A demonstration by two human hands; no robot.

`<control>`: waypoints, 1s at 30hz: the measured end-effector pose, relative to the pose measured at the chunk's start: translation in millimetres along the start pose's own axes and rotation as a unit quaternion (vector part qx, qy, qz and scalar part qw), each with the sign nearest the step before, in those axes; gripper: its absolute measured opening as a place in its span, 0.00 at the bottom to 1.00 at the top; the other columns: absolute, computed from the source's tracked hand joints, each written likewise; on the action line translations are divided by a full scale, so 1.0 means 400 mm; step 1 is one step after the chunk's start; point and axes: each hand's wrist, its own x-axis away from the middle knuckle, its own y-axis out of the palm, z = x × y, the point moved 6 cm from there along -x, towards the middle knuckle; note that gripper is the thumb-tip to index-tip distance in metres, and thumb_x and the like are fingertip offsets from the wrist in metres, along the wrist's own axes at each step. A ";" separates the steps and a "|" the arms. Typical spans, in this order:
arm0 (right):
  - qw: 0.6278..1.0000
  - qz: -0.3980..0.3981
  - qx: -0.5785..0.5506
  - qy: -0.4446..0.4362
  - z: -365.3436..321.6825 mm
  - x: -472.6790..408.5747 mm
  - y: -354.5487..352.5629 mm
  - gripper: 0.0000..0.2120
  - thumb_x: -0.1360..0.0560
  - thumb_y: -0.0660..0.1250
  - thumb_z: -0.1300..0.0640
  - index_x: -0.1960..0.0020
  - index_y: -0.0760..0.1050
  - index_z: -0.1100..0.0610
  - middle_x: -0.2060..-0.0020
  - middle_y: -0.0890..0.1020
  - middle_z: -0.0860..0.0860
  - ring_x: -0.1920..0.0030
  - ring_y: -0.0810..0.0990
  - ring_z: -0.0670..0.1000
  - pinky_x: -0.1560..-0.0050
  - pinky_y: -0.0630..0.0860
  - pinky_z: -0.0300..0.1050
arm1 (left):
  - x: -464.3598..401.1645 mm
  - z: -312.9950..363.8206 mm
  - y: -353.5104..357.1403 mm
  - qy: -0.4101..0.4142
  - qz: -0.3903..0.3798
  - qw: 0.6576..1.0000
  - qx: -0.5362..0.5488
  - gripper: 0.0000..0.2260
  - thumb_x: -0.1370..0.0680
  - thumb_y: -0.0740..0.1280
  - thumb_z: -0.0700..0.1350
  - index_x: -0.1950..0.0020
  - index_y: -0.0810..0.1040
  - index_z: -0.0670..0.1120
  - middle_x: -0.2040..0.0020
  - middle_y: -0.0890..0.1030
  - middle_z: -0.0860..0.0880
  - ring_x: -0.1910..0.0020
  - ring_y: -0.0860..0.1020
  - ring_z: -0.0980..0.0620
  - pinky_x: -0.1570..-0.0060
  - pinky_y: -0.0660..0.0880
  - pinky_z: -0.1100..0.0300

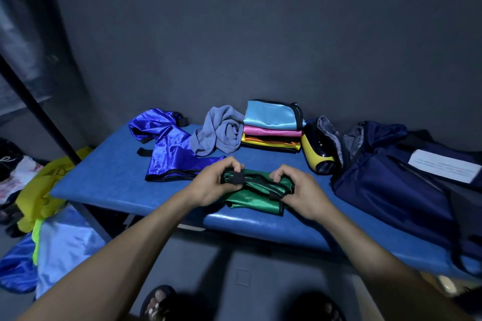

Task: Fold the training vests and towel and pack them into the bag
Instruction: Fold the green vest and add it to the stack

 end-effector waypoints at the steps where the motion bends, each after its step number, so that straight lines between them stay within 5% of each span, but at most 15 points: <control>1: 1.000 -0.002 0.024 -0.007 -0.001 0.005 0.000 0.25 0.30 0.75 0.70 0.54 0.68 0.43 0.46 0.81 0.45 0.40 0.79 0.46 0.42 0.77 0.50 | 0.005 0.003 -0.001 0.029 0.003 0.998 -0.061 0.16 0.26 0.74 0.35 0.52 0.71 0.51 0.43 0.81 0.47 0.44 0.79 0.50 0.39 0.73 0.55; 3: 0.997 -0.008 0.076 -0.013 -0.008 0.015 0.001 0.26 0.32 0.71 0.72 0.53 0.66 0.43 0.46 0.79 0.46 0.42 0.79 0.50 0.44 0.75 0.53 | 0.015 0.014 0.006 0.085 -0.002 0.984 -0.155 0.15 0.27 0.72 0.36 0.50 0.70 0.51 0.45 0.78 0.51 0.44 0.78 0.46 0.38 0.74 0.49; 7: 0.968 0.024 0.247 -0.037 -0.035 0.031 -0.004 0.22 0.32 0.67 0.69 0.46 0.68 0.48 0.49 0.75 0.45 0.62 0.71 0.54 0.64 0.65 0.53 | 0.028 0.038 0.031 0.123 0.018 0.961 -0.246 0.18 0.31 0.66 0.32 0.49 0.68 0.50 0.47 0.73 0.54 0.50 0.74 0.47 0.48 0.76 0.48; 11: 0.922 0.078 0.370 -0.085 -0.058 0.034 0.005 0.25 0.40 0.72 0.70 0.48 0.69 0.54 0.57 0.75 0.50 0.73 0.60 0.55 0.76 0.57 0.44 | 0.028 0.032 0.040 0.132 0.059 0.935 -0.325 0.19 0.33 0.66 0.30 0.48 0.70 0.48 0.43 0.73 0.52 0.49 0.74 0.46 0.57 0.76 0.49; 14: 0.896 0.053 0.433 -0.084 -0.054 0.030 0.028 0.27 0.41 0.75 0.68 0.48 0.67 0.54 0.57 0.74 0.52 0.74 0.63 0.56 0.77 0.53 0.44 | 0.034 0.023 0.047 0.134 0.056 0.921 -0.361 0.20 0.33 0.67 0.31 0.48 0.68 0.51 0.41 0.72 0.52 0.48 0.74 0.44 0.59 0.76 0.51; 18: 0.900 -0.014 0.426 -0.093 -0.028 0.053 0.038 0.25 0.35 0.75 0.66 0.44 0.69 0.52 0.45 0.75 0.52 0.62 0.75 0.57 0.70 0.61 0.47 | 0.044 0.013 0.037 0.140 -0.015 0.928 -0.345 0.21 0.32 0.65 0.33 0.45 0.70 0.52 0.37 0.73 0.52 0.45 0.75 0.45 0.51 0.77 0.49; 22: 0.919 -0.064 0.376 -0.094 -0.012 0.085 0.021 0.18 0.26 0.63 0.54 0.37 0.70 0.49 0.33 0.70 0.47 0.42 0.72 0.55 0.47 0.65 0.49 | 0.077 0.011 0.017 0.114 -0.091 0.939 -0.311 0.18 0.31 0.67 0.45 0.42 0.72 0.53 0.32 0.71 0.54 0.38 0.73 0.48 0.38 0.73 0.54; 26: 0.912 -0.082 0.396 -0.065 -0.027 0.112 0.028 0.27 0.27 0.57 0.32 0.37 0.71 0.49 0.28 0.66 0.46 0.27 0.61 0.56 0.29 0.56 0.58 | 0.091 0.008 0.031 0.100 -0.107 0.928 -0.342 0.26 0.30 0.74 0.64 0.39 0.69 0.55 0.31 0.70 0.55 0.39 0.72 0.50 0.40 0.73 0.54; 30: 0.887 -0.072 0.445 -0.096 -0.038 0.123 0.081 0.37 0.29 0.57 0.23 0.42 0.73 0.55 0.36 0.75 0.52 0.31 0.71 0.57 0.28 0.62 0.64 | 0.102 0.015 0.067 0.116 -0.079 0.889 -0.436 0.31 0.33 0.74 0.69 0.40 0.68 0.54 0.40 0.71 0.54 0.46 0.70 0.49 0.48 0.74 0.53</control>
